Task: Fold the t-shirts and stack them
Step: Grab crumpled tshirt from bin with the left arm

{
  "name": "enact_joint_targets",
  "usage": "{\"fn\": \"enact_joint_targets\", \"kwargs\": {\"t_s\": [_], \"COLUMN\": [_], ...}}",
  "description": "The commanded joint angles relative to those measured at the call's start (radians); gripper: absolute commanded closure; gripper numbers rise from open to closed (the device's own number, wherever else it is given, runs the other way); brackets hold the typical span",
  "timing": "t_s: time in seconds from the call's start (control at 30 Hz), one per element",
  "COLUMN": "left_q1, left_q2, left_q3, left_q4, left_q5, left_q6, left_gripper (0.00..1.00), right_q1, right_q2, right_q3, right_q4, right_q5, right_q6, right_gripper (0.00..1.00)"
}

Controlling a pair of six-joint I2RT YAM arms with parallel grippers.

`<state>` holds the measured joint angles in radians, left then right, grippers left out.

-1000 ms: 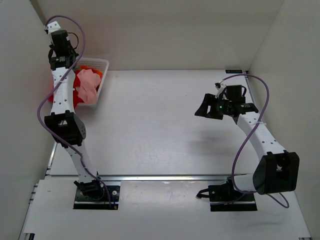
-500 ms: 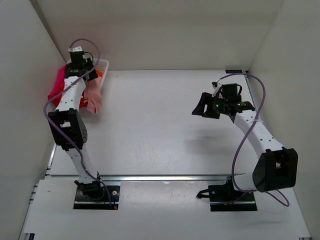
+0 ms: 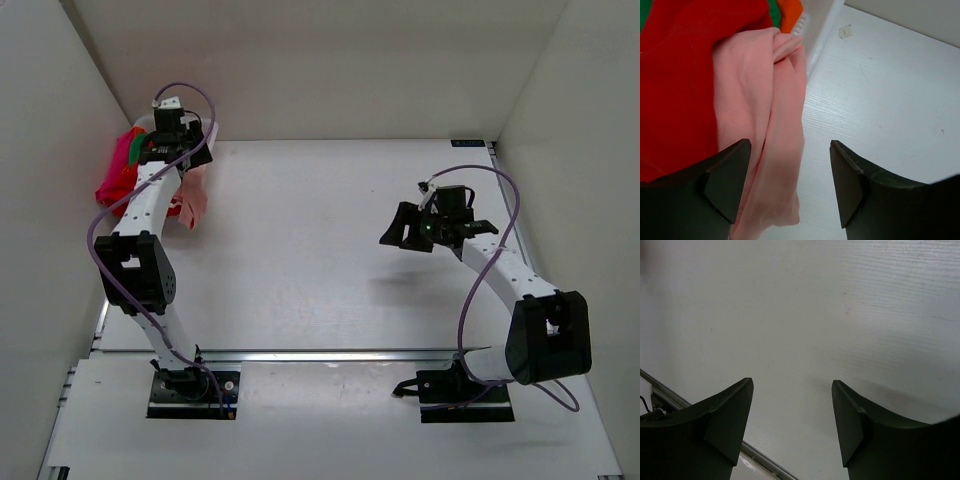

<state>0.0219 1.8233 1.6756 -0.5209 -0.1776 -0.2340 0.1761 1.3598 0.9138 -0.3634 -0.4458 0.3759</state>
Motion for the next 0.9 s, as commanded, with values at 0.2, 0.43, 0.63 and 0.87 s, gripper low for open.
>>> {"fn": "enact_joint_targets", "kwargs": {"t_s": [0.2,0.43,0.63,0.87], "left_q1": [-0.040,-0.042,0.056,0.024], "left_q2": [-0.045,0.069,0.306,0.101], "left_q3": [-0.065,0.120,0.781,0.696], "left_q4": [-0.018,-0.049,-0.156,0.085], "left_q5": [-0.114,-0.215,-0.269,-0.260], "left_q6": [0.021,0.054,0.096,0.138], "left_gripper": [0.23,1.00,1.00,1.00], "right_q1": [-0.046,-0.058,-0.064,-0.040], "right_q2": [-0.042,-0.048,-0.056,-0.015], "right_q3": [-0.046,-0.052,-0.043,-0.001], "right_q4": [0.107,0.104,0.089,0.063], "right_q5": [-0.065,-0.076,-0.071,-0.045], "right_q6": [0.004,-0.005,-0.002,0.001], "right_gripper": [0.38,0.38,0.38,0.38]}}
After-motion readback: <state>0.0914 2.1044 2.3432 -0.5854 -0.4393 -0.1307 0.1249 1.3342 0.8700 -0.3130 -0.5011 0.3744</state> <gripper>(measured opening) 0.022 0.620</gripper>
